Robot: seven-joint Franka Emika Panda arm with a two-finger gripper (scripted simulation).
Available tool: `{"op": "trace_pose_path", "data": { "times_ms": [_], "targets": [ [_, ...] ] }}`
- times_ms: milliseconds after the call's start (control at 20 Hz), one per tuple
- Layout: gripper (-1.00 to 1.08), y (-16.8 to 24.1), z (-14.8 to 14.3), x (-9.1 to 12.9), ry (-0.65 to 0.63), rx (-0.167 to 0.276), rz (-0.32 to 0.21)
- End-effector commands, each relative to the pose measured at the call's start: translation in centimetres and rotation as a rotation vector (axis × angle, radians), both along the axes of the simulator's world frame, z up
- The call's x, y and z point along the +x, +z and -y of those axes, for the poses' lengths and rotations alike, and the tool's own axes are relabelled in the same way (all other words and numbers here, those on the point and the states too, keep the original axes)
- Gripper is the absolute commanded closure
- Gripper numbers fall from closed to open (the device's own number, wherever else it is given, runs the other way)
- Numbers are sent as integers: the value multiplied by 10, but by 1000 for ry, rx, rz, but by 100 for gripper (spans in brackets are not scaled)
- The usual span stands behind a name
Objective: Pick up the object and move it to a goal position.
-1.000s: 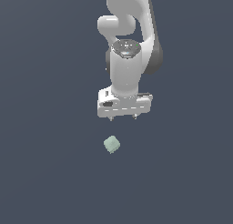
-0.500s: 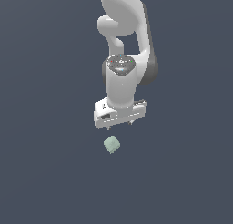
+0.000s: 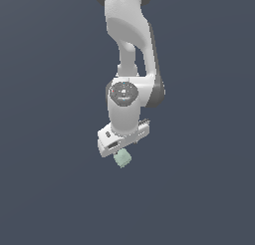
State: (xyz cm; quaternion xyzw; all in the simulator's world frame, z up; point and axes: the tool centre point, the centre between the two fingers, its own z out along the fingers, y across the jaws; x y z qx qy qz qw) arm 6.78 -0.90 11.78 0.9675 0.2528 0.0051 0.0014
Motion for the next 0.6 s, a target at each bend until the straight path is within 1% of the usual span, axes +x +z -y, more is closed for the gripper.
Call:
{"op": "trace_pose_path", "data": {
  "times_ms": [0, 250, 550],
  "targets": [
    [-92, -9, 5, 4, 46, -1, -3],
    [-92, -21, 11, 9, 107, -1, -8],
    [-92, -27, 14, 11, 137, -1, -11]
  ]
}}
